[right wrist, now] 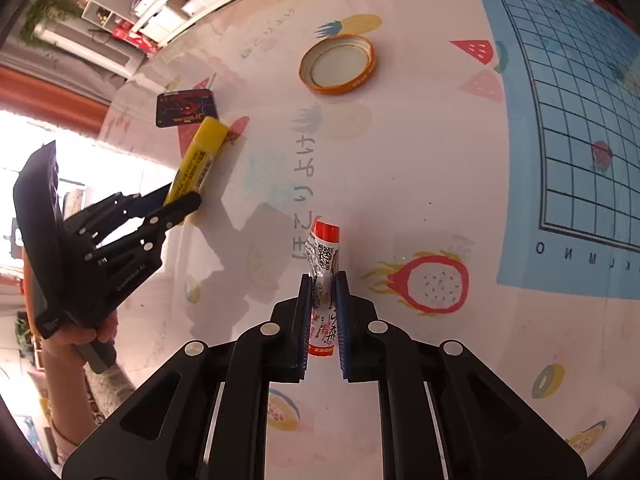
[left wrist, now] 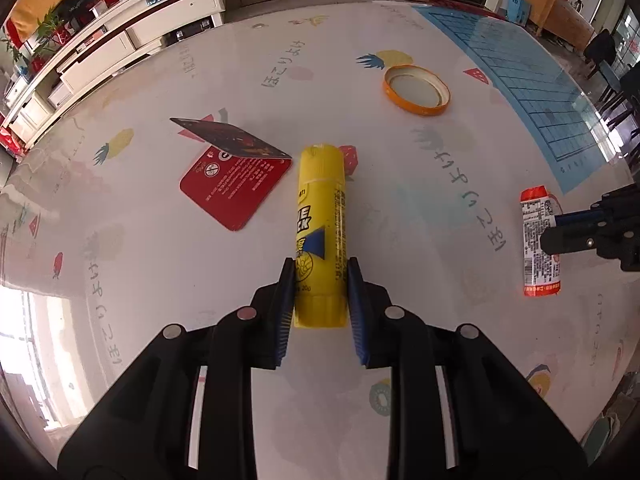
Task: Collect trash
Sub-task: 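Grasp the yellow glue stick with the left tool while the right grasps the red-capped tube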
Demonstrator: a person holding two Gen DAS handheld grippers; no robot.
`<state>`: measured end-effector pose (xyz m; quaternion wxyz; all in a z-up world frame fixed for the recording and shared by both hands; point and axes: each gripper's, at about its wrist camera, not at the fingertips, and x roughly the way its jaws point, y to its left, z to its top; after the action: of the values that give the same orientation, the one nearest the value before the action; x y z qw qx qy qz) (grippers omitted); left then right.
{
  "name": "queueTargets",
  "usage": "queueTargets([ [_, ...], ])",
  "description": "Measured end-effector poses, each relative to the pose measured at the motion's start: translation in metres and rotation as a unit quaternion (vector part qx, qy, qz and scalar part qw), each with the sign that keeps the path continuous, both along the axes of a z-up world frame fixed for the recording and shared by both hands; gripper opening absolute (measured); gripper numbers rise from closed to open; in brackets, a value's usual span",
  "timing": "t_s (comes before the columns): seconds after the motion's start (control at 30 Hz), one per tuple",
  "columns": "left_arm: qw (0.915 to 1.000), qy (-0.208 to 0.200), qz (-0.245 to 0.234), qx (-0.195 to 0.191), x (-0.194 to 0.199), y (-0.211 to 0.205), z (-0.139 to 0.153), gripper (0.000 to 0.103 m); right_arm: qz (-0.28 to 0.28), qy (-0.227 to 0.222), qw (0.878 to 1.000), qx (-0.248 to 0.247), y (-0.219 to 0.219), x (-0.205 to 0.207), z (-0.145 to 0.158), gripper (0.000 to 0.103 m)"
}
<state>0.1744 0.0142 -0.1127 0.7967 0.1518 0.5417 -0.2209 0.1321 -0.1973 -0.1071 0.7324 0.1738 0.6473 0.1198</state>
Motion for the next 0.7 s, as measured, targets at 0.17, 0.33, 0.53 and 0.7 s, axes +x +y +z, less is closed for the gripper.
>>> queueTargets([
  [0.17,0.9996,-0.019,0.019,-0.007,-0.019,0.016,0.034,0.023,0.013,-0.023,1.0,0.011,-0.002,-0.011,0.031,0.012],
  [0.33,0.9979,-0.043,0.049,-0.003,-0.049,0.046,0.069,0.023,0.049,-0.05,0.997,0.033,0.012,-0.031,0.064,0.012],
  [0.53,0.9895,-0.06,0.132,0.006,-0.112,0.119,0.097,0.023,0.132,-0.062,0.988,0.058,0.088,-0.048,0.086,0.012],
  [0.7,0.9752,-0.06,0.212,0.02,-0.19,0.193,0.101,0.023,0.217,-0.06,0.971,0.081,0.165,-0.075,0.092,0.012],
])
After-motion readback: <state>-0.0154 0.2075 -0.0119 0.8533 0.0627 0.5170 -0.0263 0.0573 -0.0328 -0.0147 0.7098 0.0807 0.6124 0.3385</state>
